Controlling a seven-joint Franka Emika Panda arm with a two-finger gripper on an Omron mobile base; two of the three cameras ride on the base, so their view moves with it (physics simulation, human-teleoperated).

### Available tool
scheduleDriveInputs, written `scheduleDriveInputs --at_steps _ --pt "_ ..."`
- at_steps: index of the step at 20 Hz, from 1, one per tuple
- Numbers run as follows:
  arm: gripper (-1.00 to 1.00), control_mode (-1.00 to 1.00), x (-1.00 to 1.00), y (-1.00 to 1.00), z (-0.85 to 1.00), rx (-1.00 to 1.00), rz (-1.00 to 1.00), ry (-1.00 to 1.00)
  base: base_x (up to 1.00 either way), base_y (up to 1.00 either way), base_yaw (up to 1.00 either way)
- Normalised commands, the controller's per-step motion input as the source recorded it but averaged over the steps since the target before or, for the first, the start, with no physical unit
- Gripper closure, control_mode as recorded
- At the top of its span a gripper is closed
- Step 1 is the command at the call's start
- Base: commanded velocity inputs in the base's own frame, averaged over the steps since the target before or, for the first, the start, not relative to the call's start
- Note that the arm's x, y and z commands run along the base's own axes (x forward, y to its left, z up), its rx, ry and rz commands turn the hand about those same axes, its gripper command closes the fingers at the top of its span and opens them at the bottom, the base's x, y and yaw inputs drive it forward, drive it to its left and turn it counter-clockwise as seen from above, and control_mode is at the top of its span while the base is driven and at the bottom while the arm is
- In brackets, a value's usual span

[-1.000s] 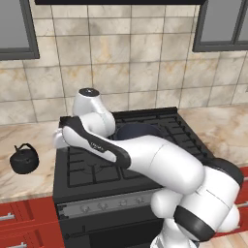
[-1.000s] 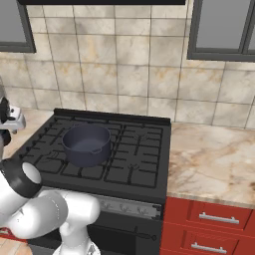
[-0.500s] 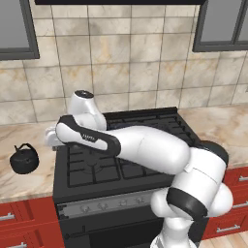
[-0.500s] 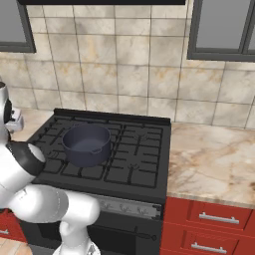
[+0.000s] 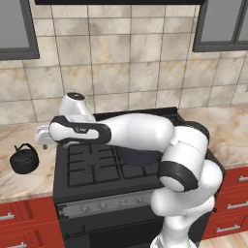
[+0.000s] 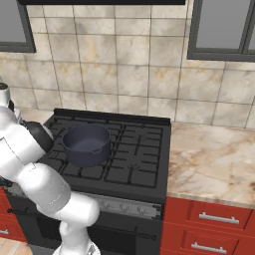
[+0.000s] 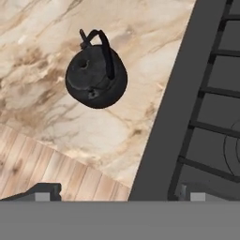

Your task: Pick the kettle from the counter and place it on a stove burner. Then turn the burner on.

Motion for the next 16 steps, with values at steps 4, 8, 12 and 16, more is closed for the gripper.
scheduleDriveInputs --at_steps 4,8,12,16 --pt "-1.0 -1.0 0.41 0.14 -0.02 0.0 0.0 0.0 0.0 0.0 0.0" --pt "-1.0 -1.0 0.4 0.3 -0.13 0.0 0.0 0.0 0.0 0.0 0.0" --pt "-1.0 -1.0 0.45 0.5 -0.2 0.0 0.0 0.03 0.0 0.0 0.0" --pt "-1.0 -1.0 0.43 0.48 -0.17 0.0 0.0 0.06 0.0 0.0 0.0"
